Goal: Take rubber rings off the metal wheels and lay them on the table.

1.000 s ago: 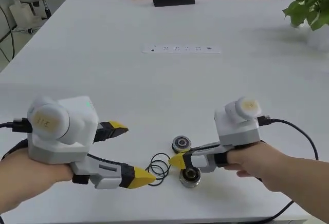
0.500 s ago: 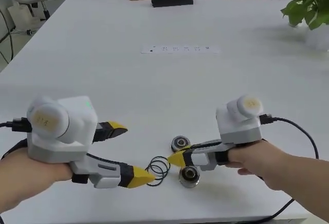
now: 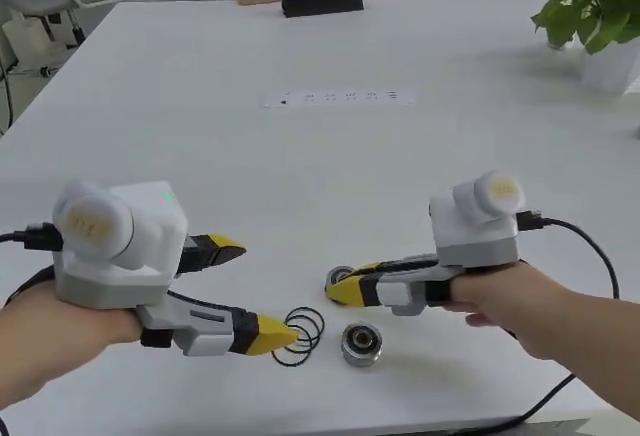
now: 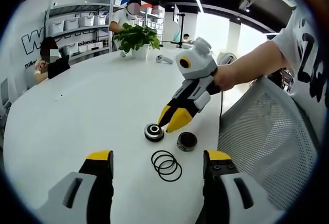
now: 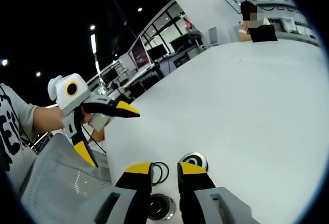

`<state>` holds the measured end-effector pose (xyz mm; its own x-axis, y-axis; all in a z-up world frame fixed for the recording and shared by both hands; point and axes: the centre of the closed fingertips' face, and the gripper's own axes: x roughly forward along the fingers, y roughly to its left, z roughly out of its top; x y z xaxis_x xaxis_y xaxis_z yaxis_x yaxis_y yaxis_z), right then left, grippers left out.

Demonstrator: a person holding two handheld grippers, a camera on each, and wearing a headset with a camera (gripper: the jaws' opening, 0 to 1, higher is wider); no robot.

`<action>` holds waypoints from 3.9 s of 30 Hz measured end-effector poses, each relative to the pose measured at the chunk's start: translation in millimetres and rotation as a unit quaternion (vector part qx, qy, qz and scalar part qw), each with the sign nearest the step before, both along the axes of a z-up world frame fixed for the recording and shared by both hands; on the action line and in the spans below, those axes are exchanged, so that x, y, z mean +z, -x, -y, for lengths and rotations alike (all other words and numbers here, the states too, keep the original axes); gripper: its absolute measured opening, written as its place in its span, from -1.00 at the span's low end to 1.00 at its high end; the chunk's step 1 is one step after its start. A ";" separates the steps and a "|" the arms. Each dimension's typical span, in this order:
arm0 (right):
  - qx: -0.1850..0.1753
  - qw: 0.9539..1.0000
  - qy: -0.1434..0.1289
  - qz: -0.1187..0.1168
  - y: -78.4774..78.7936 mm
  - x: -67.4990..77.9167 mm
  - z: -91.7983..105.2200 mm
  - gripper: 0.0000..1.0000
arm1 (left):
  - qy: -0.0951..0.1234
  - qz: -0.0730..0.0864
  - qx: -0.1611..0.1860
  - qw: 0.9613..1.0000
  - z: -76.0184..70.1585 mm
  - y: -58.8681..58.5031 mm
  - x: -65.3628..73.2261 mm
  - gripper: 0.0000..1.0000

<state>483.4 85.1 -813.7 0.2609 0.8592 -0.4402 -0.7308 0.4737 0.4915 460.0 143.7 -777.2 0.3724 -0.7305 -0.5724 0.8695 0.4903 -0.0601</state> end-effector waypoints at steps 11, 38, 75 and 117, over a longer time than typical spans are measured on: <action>-0.026 0.999 0.019 0.033 -14.3 -2.3 24.2 -0.63 | 0.003 -0.002 0.003 1.000 8.8 -15.4 -0.3 0.33; 0.009 0.993 0.079 0.088 -13.1 -30.5 33.6 -0.58 | 0.008 -0.018 -0.002 1.000 31.1 -32.1 -18.1 0.01; 0.052 0.985 0.103 0.132 -11.2 -41.3 23.1 -0.75 | -0.019 -0.016 -0.048 0.999 71.2 -39.4 -49.7 -0.50; 0.038 0.983 0.115 0.135 -10.9 -42.2 25.3 -0.93 | -0.042 0.020 -0.020 0.999 75.3 -47.7 -59.7 -0.86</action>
<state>494.3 59.8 -855.8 0.3331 0.7667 -0.5488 -0.8579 0.4880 0.1610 507.7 68.4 -836.9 0.3678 -0.6950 -0.6177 0.8890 0.4576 0.0145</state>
